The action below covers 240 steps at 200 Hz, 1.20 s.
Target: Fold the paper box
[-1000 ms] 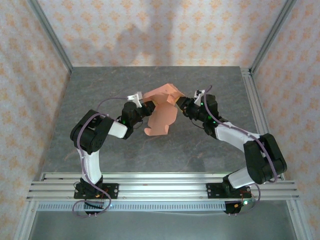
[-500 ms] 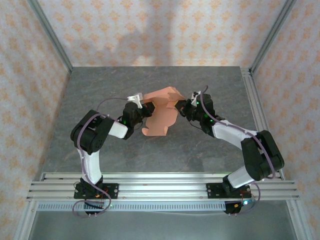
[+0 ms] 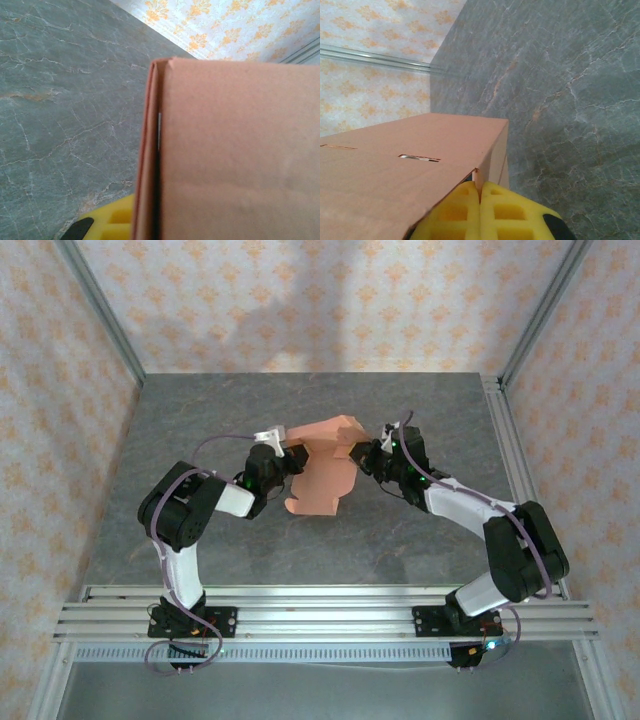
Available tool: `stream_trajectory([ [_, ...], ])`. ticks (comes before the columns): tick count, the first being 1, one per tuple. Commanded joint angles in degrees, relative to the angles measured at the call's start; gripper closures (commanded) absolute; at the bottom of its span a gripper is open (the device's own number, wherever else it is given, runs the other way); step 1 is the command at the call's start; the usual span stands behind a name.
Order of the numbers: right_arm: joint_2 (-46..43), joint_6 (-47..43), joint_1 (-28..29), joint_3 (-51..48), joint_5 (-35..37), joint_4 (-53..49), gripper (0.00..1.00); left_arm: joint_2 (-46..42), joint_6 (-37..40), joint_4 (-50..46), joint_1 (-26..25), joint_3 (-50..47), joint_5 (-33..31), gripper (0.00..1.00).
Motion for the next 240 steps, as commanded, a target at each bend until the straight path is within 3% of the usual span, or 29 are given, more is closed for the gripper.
stream_trajectory([
  [1, -4.0, -3.2, 0.4, 1.7, 3.7, -5.2, 0.58, -3.0, 0.5, 0.3, -0.4, -0.8, -2.9, 1.0],
  [4, -4.5, -3.8, 0.3, 1.7, 4.7, -6.1, 0.5, -3.1, 0.4, 0.3, -0.4, -0.8, -3.2, 1.0],
  [15, -6.5, -5.7, 0.3, 1.7, 7.6, -9.0, 0.37, -3.4, -0.4, 0.3, -0.2, -1.2, -4.5, 1.0],
  [56, -12.9, -13.7, 2.6, 5.2, 18.9, -19.8, 0.32, -4.2, -0.2, -2.1, 0.0, -2.0, -10.3, 1.0],
  [107, -9.3, -25.0, 13.1, 23.0, 35.5, -34.7, 0.36, -5.4, 3.5, -6.3, 0.1, -2.9, -18.9, 1.0],
  [137, 1.4, -30.1, 17.6, 37.1, 35.9, -40.1, 0.37, -5.9, 3.7, -7.0, 0.0, -3.3, -21.2, 1.0],
  [162, 12.9, -29.1, 18.3, 51.4, 35.3, -49.8, 0.38, -6.2, 3.5, -7.3, 0.1, -3.2, -20.5, 1.0],
  [180, 19.9, -28.3, 18.8, 60.1, 36.2, -56.5, 0.46, -6.4, 3.3, -6.9, 0.1, -3.6, -19.9, 1.0],
  [196, 22.9, -26.7, 18.8, 63.1, 36.1, -58.6, 0.55, -6.7, 3.3, -6.9, 0.1, -4.0, -20.4, 1.0],
  [240, 25.2, -24.7, 18.4, 64.5, 36.2, -60.2, 0.59, -7.6, 4.1, -7.6, 0.1, -3.9, -20.5, 1.0],
])
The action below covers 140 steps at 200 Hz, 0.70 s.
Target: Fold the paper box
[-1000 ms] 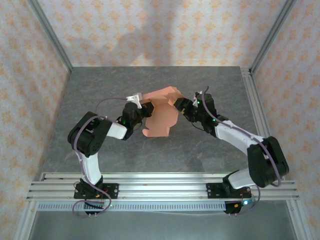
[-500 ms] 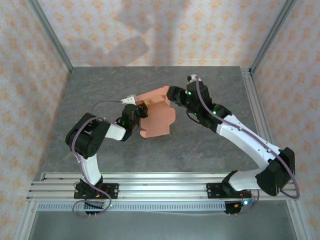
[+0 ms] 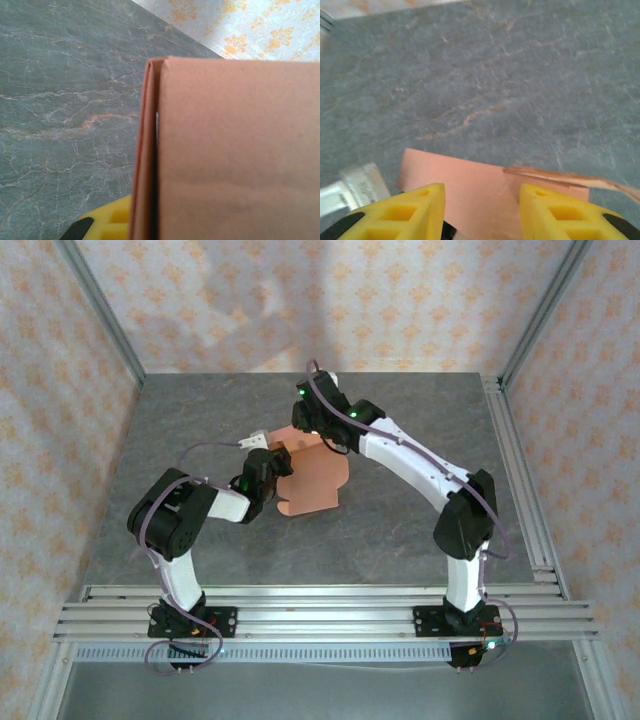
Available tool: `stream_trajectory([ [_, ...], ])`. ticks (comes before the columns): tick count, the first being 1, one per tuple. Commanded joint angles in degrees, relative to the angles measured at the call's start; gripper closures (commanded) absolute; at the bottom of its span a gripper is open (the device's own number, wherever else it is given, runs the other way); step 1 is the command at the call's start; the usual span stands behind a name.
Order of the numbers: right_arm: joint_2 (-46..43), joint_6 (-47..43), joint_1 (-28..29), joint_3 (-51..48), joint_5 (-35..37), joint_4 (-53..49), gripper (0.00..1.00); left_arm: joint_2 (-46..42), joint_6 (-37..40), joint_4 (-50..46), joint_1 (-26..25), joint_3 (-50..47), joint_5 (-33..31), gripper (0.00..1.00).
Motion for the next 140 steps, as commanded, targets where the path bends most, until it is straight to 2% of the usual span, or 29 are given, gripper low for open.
stream_trajectory([
  [1, -0.1, 1.7, -0.1, 2.9, 1.2, -4.0, 0.59, -2.1, 1.4, 0.1, 0.4, -0.4, -2.2, 1.0],
  [38, 0.8, 3.1, -0.9, 2.1, -1.5, -2.8, 0.72, -2.1, 1.0, 0.4, 0.4, -0.5, -1.7, 1.0],
  [60, 0.7, 3.2, -1.2, 1.9, -2.5, -2.2, 0.82, -2.2, 0.8, 0.5, 0.4, -0.6, -1.2, 1.0],
  [92, 0.6, 2.9, -1.3, 2.1, -3.2, -2.4, 0.91, -2.5, 1.0, 0.4, 0.4, -0.7, -1.1, 1.0],
  [105, 0.4, 2.9, -1.3, 1.9, -3.4, -2.2, 0.9, -2.8, 1.1, 0.2, 0.4, -0.7, -1.1, 1.0],
  [123, 0.6, 2.9, -1.3, 2.1, -3.6, -2.3, 0.76, -2.9, 1.2, 0.1, 0.4, -0.7, -1.2, 1.0],
  [140, 0.9, 2.9, -1.3, 2.1, -4.2, -2.3, 0.78, -3.0, 1.1, 0.0, 0.5, -0.7, -1.2, 1.0],
])
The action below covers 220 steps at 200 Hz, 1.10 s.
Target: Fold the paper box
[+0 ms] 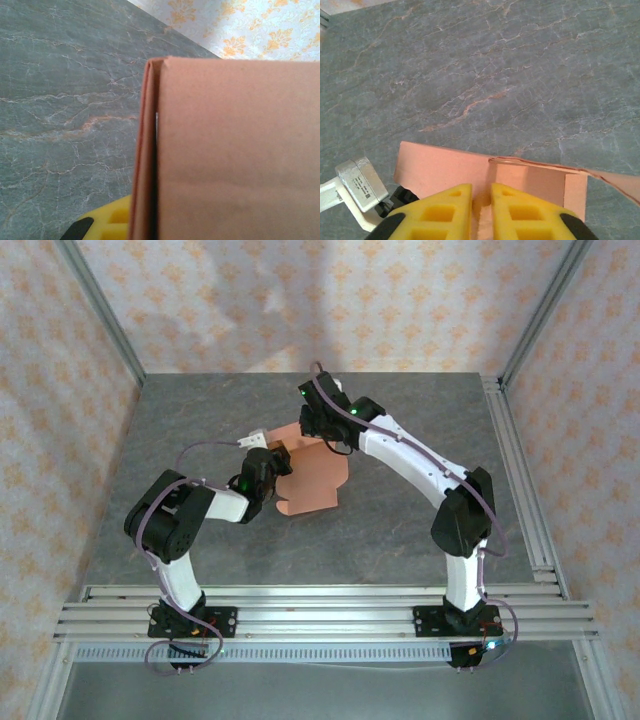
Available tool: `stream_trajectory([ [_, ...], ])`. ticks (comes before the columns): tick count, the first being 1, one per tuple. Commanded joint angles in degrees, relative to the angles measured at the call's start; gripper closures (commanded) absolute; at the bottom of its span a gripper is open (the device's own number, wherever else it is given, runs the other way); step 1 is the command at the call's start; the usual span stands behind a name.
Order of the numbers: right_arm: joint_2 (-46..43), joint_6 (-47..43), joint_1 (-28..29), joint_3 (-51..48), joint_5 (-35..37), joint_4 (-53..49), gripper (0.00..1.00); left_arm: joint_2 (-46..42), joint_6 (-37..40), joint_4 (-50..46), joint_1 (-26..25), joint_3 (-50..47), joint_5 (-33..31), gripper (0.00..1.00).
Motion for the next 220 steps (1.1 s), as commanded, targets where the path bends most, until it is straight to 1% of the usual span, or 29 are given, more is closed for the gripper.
stream_trajectory([
  [1, 0.8, 0.0, -0.2, 1.3, -0.6, -0.5, 0.78, -2.2, 1.0, 0.5, 0.4, -0.6, -1.2, 1.0],
  [22, 0.7, -0.1, -0.2, 1.6, -1.1, -0.6, 0.91, -2.1, 0.9, 0.4, 0.4, -0.6, -1.2, 1.0],
  [32, 0.4, -0.2, -0.2, 1.6, -1.0, -0.7, 0.93, -2.0, 0.9, 0.3, 0.4, -0.6, -1.1, 1.0],
  [42, -0.4, -0.3, -0.2, 1.4, -0.7, -0.6, 0.86, -2.2, 0.9, 0.1, 0.4, -0.5, -1.2, 1.0],
  [54, -2.2, -1.1, -0.2, 0.0, -0.7, 0.8, 0.69, -2.3, 0.9, -0.5, 0.5, -0.4, -1.2, 1.0],
  [74, -7.6, -3.6, -0.2, -5.3, -0.3, 6.0, 0.51, -2.6, 1.0, -1.9, 0.9, -0.1, -0.2, 1.0],
  [86, -11.6, -6.1, -0.5, -9.3, 0.9, 9.0, 0.45, -2.8, 1.3, -2.9, 1.2, 0.1, 0.9, 1.0],
  [100, -16.3, -8.7, -1.8, -14.0, 1.6, 11.9, 0.42, -3.1, 2.1, -3.8, 1.7, 0.5, 3.1, 1.0],
  [116, -21.5, -11.7, -5.3, -20.5, -1.9, 15.8, 0.42, -3.3, 3.3, -5.1, 2.0, 1.1, 6.6, 1.0],
  [135, -26.0, -13.3, -11.8, -26.3, -10.7, 18.9, 0.42, -3.8, 4.5, -4.7, 2.1, 1.2, 11.5, 1.0],
  [154, -27.2, -16.0, -17.9, -29.4, -22.6, 19.1, 0.42, -4.0, 4.5, -4.1, 2.1, 1.5, 16.0, 1.0],
  [168, -26.9, -18.2, -20.6, -29.6, -27.1, 17.4, 0.44, -4.0, 4.5, -3.1, 2.1, 1.5, 18.4, 1.0],
  [188, -25.6, -22.7, -21.7, -28.5, -31.7, 14.4, 0.53, -4.0, 4.5, -2.5, 2.1, 1.6, 20.5, 1.0],
  [199, -24.5, -24.9, -21.6, -27.6, -34.4, 12.6, 0.55, -4.0, 4.6, -2.4, 2.1, 1.8, 20.8, 1.0],
  [207, -23.8, -26.4, -21.6, -27.4, -36.6, 11.9, 0.61, -4.1, 4.5, -2.4, 2.1, 2.0, 20.9, 1.0],
  [220, -23.3, -29.6, -20.4, -27.1, -38.0, 10.3, 0.63, -4.1, 4.3, -2.4, 2.1, 2.3, 21.3, 1.0],
])
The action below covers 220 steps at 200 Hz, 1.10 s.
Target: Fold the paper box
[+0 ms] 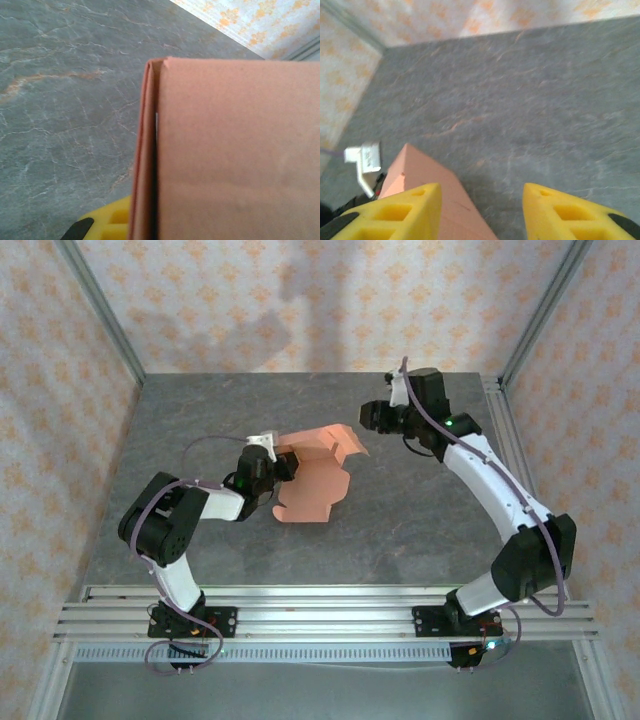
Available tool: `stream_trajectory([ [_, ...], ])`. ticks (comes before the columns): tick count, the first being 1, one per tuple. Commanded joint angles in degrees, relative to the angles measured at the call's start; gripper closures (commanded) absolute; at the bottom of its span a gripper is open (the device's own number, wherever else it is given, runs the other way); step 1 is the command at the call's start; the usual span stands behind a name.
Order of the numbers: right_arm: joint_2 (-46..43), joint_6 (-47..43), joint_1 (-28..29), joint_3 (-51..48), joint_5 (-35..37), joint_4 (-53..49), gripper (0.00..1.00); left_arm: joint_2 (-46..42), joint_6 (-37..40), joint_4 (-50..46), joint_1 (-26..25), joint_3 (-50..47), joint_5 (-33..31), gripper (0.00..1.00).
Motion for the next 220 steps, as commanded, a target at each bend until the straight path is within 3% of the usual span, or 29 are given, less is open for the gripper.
stream_trajectory([
  [1, 1.4, -7.8, 1.2, 1.5, -8.2, -4.0, 0.63, -2.2, 1.2, 2.0, 0.3, 2.1, 2.7, 1.0],
  [28, 2.6, -11.3, 3.6, 2.1, -7.3, -5.9, 0.64, -2.3, 0.9, 2.0, 0.3, 2.6, 3.9, 1.0],
  [49, 3.8, -12.5, 5.3, 2.8, -7.9, -6.4, 0.75, -2.2, 1.0, 1.4, 0.3, 3.2, 4.1, 1.0],
  [100, 6.4, -13.7, 7.6, 4.6, -7.0, -7.4, 0.82, -1.8, 0.8, 1.0, 0.2, 3.8, 4.7, 1.0],
  [120, 6.9, -14.4, 8.7, 5.0, -5.5, -7.6, 0.78, -1.7, 0.8, 0.9, 0.3, 3.7, 4.7, 1.0],
  [146, 7.4, -15.5, 9.7, 5.0, -3.0, -7.5, 0.63, -1.7, 0.8, 0.9, 0.3, 3.7, 4.7, 1.0],
  [220, 8.8, -17.5, 11.8, 5.7, 3.8, -7.4, 0.61, -1.5, 0.8, 0.8, 0.3, 3.7, 5.1, 1.0],
])
